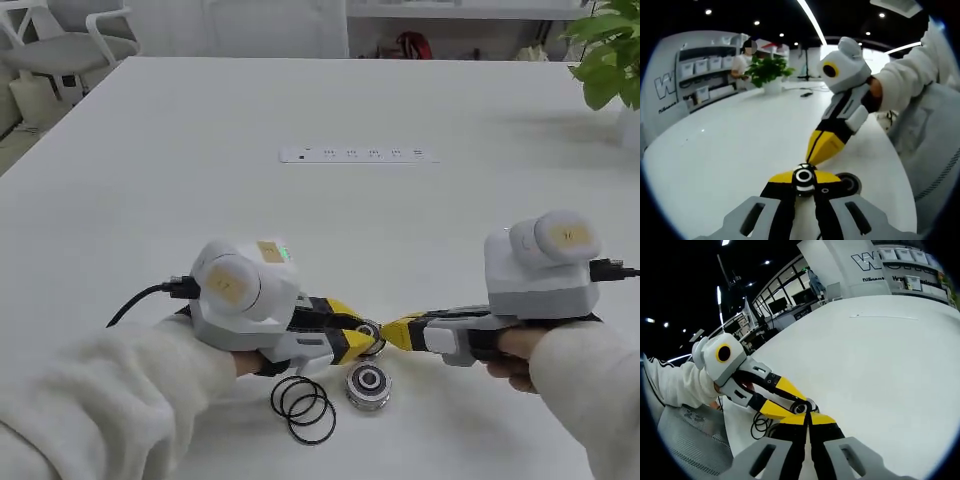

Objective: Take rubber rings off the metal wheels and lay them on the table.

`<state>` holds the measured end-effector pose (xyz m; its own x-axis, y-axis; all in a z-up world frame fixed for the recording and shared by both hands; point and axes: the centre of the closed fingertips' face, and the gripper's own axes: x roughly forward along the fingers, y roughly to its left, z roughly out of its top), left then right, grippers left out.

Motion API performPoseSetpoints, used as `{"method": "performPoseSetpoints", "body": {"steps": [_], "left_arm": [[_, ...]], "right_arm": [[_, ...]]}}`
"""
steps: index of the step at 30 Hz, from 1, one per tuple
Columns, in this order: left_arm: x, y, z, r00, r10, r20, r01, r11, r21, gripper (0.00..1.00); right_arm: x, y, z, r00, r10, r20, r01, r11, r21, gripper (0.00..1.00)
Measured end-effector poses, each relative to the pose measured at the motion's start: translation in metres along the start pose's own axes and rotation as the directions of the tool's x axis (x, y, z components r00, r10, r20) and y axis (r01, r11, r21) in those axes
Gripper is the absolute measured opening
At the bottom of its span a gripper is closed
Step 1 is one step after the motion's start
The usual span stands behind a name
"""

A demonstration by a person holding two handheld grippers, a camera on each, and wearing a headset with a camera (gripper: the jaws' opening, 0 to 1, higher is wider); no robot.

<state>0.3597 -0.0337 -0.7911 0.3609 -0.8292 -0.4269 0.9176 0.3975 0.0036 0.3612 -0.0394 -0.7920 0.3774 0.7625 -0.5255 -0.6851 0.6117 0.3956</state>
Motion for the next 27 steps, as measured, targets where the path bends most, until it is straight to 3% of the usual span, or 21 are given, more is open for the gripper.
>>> {"method": "performPoseSetpoints", "body": {"steps": [27], "left_arm": [[-0.0045, 0.0021, 0.0009, 0.9999, 0.006, 0.009, -0.006, 1.000, -0.017, 0.15]], "right_arm": [[-0.0006, 0.0058, 0.0085, 0.9994, 0.019, 0.027, -0.020, 1.000, 0.008, 0.00]]}}
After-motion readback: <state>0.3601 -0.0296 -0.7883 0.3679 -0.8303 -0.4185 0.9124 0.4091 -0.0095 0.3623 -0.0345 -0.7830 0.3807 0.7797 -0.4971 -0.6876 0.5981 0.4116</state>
